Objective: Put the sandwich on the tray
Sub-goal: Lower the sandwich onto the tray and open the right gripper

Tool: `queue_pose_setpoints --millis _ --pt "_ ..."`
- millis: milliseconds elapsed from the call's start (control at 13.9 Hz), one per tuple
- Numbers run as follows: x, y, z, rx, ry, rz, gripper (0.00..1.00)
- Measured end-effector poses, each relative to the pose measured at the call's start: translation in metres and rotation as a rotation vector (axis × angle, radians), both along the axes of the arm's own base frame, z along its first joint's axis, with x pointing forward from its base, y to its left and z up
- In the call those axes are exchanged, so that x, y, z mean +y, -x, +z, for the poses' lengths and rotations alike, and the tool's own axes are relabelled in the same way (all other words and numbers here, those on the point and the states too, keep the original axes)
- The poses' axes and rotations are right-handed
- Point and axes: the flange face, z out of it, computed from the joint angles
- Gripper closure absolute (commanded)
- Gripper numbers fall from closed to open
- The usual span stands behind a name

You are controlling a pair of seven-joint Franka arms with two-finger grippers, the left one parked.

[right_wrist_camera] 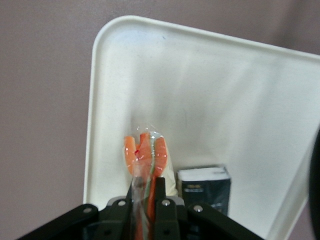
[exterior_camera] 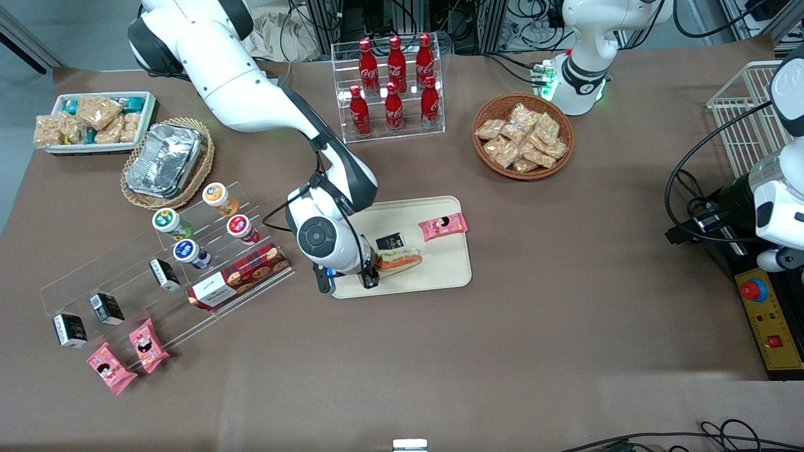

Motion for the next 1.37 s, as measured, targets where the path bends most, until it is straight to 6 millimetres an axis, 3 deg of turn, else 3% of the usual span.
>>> queue_pose_setpoints --millis 72,144,216,576,863,1007,1223,1367 --pt "-0.001 -0.001 -0.006 -0.005 0.000 -0.005 0.61" --pt "-0.002 -0.002 -0.010 -0.012 -0.001 -0.009 0.13" --pt "-0.002 -0.003 -0.010 -0.019 -0.003 -0.013 0.01" --pt "-0.003 -0.008 -0.005 -0.040 -0.010 -0.024 0.01" --pt "-0.006 -0.019 0.024 -0.078 -0.033 -0.035 0.01" --pt "-0.013 -0.023 0.049 -0.076 -0.037 -0.039 0.01" --pt "-0.031 -0.025 0.113 -0.062 -0.045 0.017 0.01" --pt "-0.048 -0.019 0.158 -0.049 -0.049 0.153 0.01"
